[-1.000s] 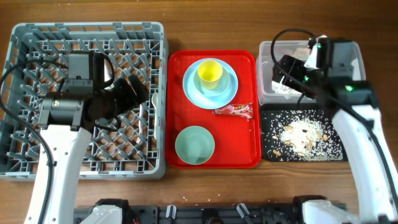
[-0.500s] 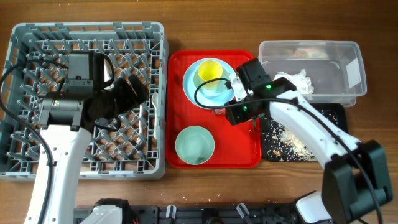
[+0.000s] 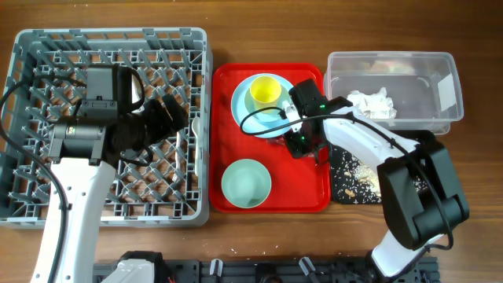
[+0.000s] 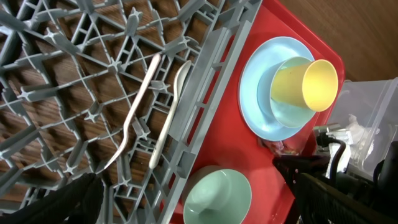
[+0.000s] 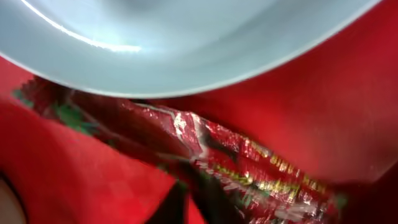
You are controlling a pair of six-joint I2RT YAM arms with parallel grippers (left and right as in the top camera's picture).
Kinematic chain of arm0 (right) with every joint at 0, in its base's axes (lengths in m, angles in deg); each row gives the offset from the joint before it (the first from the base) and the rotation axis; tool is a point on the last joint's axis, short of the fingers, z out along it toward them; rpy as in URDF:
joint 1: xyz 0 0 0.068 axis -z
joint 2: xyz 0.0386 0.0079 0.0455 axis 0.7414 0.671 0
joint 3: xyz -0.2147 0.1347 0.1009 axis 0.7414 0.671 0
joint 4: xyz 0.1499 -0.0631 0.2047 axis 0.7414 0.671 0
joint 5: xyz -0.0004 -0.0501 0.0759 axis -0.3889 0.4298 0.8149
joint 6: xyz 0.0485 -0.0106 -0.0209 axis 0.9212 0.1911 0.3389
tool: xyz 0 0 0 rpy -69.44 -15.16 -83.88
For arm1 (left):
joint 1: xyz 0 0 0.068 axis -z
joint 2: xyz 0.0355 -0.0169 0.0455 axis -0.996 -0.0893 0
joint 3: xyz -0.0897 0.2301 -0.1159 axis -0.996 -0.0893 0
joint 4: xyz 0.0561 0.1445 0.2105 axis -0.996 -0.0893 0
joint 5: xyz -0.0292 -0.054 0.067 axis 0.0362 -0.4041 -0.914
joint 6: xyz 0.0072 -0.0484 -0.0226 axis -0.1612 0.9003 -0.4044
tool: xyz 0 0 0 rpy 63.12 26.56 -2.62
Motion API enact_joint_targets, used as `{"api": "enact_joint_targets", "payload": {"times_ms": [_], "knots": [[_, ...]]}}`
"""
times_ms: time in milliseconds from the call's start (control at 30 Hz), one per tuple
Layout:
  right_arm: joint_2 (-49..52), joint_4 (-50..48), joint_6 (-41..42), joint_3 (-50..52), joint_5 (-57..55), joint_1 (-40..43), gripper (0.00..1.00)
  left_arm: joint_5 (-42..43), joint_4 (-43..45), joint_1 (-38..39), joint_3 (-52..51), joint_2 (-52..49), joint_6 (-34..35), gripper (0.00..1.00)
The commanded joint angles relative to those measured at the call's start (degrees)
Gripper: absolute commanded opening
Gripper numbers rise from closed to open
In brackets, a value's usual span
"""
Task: Sort waste into correct bins and load items into the dishwasher rack
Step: 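Grasp the red candy wrapper with right gripper and drop it in the bin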
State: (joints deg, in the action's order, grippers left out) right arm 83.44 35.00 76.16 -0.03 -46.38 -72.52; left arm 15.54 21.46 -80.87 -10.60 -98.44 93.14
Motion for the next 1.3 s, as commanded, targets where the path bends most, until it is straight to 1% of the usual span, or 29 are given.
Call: {"api": "enact_joint_targets", "payload": {"times_ms": [0, 100, 133, 167, 233, 300, 333, 400, 467, 600, 733, 800, 867, 900, 933, 967, 1067, 1100, 1133, 1233, 1267], "knots": [[1.01, 0.92, 0.2, 0.68, 4.11, -0.09, 0.04, -0.33, 0.13, -0.17, 0.26, 0.72, 0.52, 1.0], [-3.48, 0.7, 0.13, 0.22, 15.5, -0.07, 0.04, -0.33, 0.13, -0.17, 0.26, 0.72, 0.52, 1.0], [-6.54, 0.2, 0.2, 0.2, 18.03, -0.07, 0.04, -0.33, 0.13, -0.15, 0.26, 0.72, 0.52, 1.0], [-9.86, 0.02, 1.01, 0.2, 17.84, -0.04, 0.04, -0.33, 0.13, -0.17, 0.26, 0.72, 0.52, 1.0], [-15.37, -0.15, 2.21, 0.2, 14.45, 0.39, 0.04, -0.33, 0.13, -0.17, 0.26, 0.72, 0.52, 1.0], [-21.31, -0.61, 6.75, 0.2, 5.79, 2.27, 0.04, -0.33, 0.13, -0.15, 0.26, 0.72, 0.52, 1.0], [-23.21, -1.07, 7.98, 0.2, 3.93, 3.43, 0.04, -0.33, 0.13, -0.17, 0.26, 0.72, 0.52, 1.0], [-26.95, -3.37, 12.04, 0.2, -1.84, 8.2, 0.04, -0.33, 0.13, -0.15, 0.26, 0.72, 0.52, 1.0], [-27.5, -4.63, 14.19, 0.22, -6.78, 12.92, 0.04, -0.33, 0.13, -0.15, 0.26, 0.72, 0.52, 1.0], [-27.04, -6.43, 15.21, 0.22, -7.91, 21.77, 0.04, -0.33, 0.13, -0.17, 0.26, 0.72, 0.52, 1.0], [-23.5, -6.64, 15.15, 0.48, -17.53, 25.81, 0.06, -0.33, 0.13, -0.15, 0.26, 0.72, 0.52, 1.0], [-21.03, -7.5, 15.1, 0.48, -17.49, 26.49, 0.32, -0.33, 0.13, -0.17, 0.26, 0.72, 0.52, 1.0], [-20.24, -8.55, 15.17, 0.46, -18.23, 26.58, 0.63, -0.33, 0.13, -0.17, 0.26, 0.72, 0.52, 1.0], [-20.74, -9.51, 15.1, 0.28, -18.36, 26.58, 0.73, -0.33, 0.13, -0.15, 0.26, 0.72, 0.52, 1.0], [-21.73, -10.01, 15.13, -0.02, -18.32, 26.58, 0.8, -0.33, 0.13, -0.15, 0.26, 0.72, 0.52, 1.0], [-23.71, -9.55, 15.17, -0.57, -17.51, 26.58, 0.81, -0.33, 0.13, -0.17, 0.26, 0.72, 0.52, 1.0], [-32.54, -7.69, 15.21, -0.72, -11.23, 26.58, 0.81, -0.33, 0.13, -0.17, 0.26, 0.72, 0.52, 1.0], [-37.35, -5.84, 15.3, -0.72, -7.93, 26.58, 0.8, -0.33, 0.13, -0.15, 0.26, 0.72, 0.52, 1.0], [-43.45, -2.89, 17.55, -0.7, -6.62, 26.58, 0.79, -0.33, 0.13, -0.17, 0.26, 0.72, 0.52, 1.0], [-58.93, 4.2, 22.82, -0.7, -7.37, 26.58, 0.79, -0.33, 0.13, -0.15, 0.26, 0.72, 0.52, 1.0], [-65.64, 7.45, 26.51, -0.68, -9.97, 26.58, 0.79, -0.33, 0.13, -0.15, 0.26, 0.72, 0.52, 1.0]]}}
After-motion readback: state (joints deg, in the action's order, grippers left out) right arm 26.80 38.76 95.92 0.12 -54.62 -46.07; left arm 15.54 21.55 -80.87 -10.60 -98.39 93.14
